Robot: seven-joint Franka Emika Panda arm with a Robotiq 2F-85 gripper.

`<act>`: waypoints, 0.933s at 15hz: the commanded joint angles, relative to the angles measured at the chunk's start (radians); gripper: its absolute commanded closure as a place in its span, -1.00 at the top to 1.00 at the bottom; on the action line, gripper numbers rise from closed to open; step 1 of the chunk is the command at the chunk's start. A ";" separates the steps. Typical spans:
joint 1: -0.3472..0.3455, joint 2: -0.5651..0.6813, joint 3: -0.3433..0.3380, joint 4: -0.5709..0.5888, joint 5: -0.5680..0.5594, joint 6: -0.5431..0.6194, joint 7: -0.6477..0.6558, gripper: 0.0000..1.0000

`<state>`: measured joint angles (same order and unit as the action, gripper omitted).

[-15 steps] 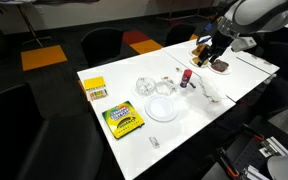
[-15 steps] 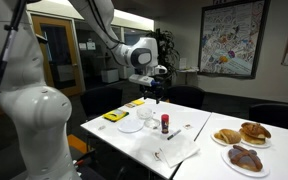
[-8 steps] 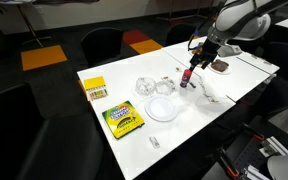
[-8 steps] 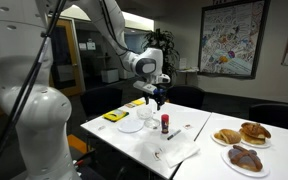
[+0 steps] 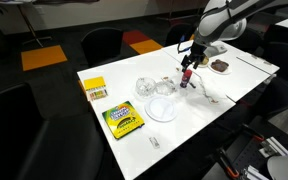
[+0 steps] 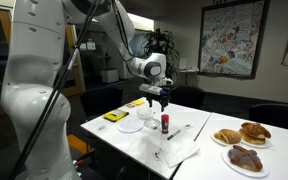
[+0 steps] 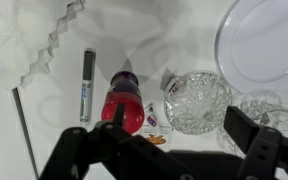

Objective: Put the glass lid on the bowl

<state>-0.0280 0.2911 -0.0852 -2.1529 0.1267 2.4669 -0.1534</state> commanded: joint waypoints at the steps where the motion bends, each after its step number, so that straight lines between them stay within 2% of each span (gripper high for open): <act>1: -0.022 0.008 0.027 0.013 -0.018 -0.007 0.014 1.00; 5: -0.021 0.013 0.027 0.022 -0.021 -0.011 0.015 1.00; 11: -0.009 0.083 0.073 0.090 -0.019 -0.014 -0.006 1.00; 14: -0.005 0.134 0.079 0.115 -0.046 0.026 0.000 1.00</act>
<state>-0.0255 0.3580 -0.0154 -2.0870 0.1117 2.4640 -0.1476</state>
